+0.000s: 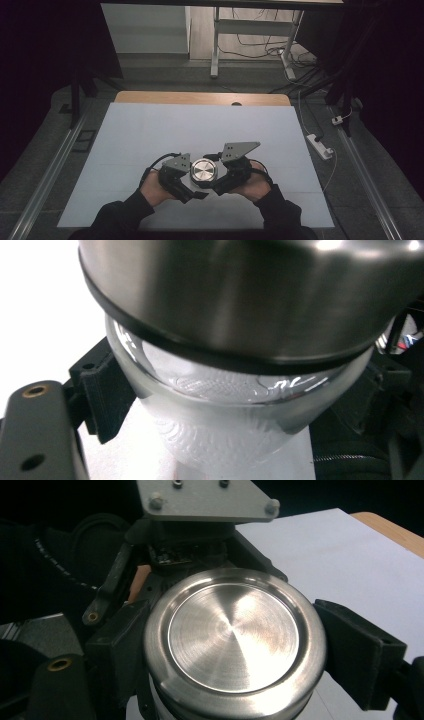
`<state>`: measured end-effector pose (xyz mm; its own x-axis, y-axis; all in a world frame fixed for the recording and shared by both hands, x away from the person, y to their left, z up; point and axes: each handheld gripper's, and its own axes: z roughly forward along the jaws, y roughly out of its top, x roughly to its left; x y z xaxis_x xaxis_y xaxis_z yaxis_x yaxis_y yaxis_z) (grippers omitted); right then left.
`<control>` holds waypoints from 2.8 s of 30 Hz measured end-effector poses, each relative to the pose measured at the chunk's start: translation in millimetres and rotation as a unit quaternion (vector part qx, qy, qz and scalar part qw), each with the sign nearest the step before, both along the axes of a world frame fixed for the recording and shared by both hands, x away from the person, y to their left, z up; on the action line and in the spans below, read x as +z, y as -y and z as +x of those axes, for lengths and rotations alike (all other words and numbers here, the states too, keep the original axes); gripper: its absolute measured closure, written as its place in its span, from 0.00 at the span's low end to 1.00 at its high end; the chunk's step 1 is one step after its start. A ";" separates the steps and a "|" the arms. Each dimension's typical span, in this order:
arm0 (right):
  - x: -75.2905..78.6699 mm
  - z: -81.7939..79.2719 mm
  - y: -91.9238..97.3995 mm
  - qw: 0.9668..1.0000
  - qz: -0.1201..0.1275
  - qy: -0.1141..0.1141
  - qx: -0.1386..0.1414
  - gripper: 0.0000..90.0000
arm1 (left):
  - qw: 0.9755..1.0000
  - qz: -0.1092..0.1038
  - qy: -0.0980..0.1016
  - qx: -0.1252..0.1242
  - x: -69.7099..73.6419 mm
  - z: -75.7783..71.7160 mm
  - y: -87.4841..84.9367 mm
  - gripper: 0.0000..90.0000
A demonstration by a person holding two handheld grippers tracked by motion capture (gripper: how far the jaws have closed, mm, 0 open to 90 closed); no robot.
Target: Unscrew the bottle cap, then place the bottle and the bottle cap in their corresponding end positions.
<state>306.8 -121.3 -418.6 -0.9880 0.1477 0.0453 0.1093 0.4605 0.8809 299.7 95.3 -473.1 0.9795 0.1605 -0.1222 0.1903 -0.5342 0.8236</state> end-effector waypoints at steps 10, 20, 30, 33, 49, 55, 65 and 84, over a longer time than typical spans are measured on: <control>-0.7 2.5 5.8 1.000 0.018 0.007 0.007 0.20 | 1.000 0.011 0.003 0.002 -3.6 1.0 1.5 0.18; 1.4 4.9 8.1 0.999 0.028 0.002 -0.025 0.20 | 1.000 0.019 0.001 0.025 -6.2 4.8 -1.6 0.18; 3.4 5.3 10.1 0.999 0.027 0.003 -0.042 0.20 | 0.998 0.027 0.000 0.063 -9.7 12.1 -8.4 0.18; 3.9 5.0 11.1 0.998 0.028 0.002 -0.049 0.20 | 0.997 0.023 -0.001 0.080 -10.5 13.9 -10.2 0.18; 4.9 -1.1 13.0 0.997 0.021 0.002 -0.073 0.20 | 0.993 0.030 0.004 0.116 -13.1 25.0 -17.5 0.18; 4.6 -3.8 14.1 0.997 0.021 0.001 -0.074 0.20 | 0.992 0.030 0.005 0.124 -12.7 27.5 -18.5 0.18; 3.7 -8.2 14.9 0.997 0.021 0.001 -0.080 0.20 | 0.989 0.025 0.007 0.145 -12.4 34.9 -21.3 0.18; -6.0 -22.9 13.4 0.996 0.020 0.012 -0.085 0.20 | 0.988 0.014 0.014 0.154 -6.4 44.8 -18.3 0.18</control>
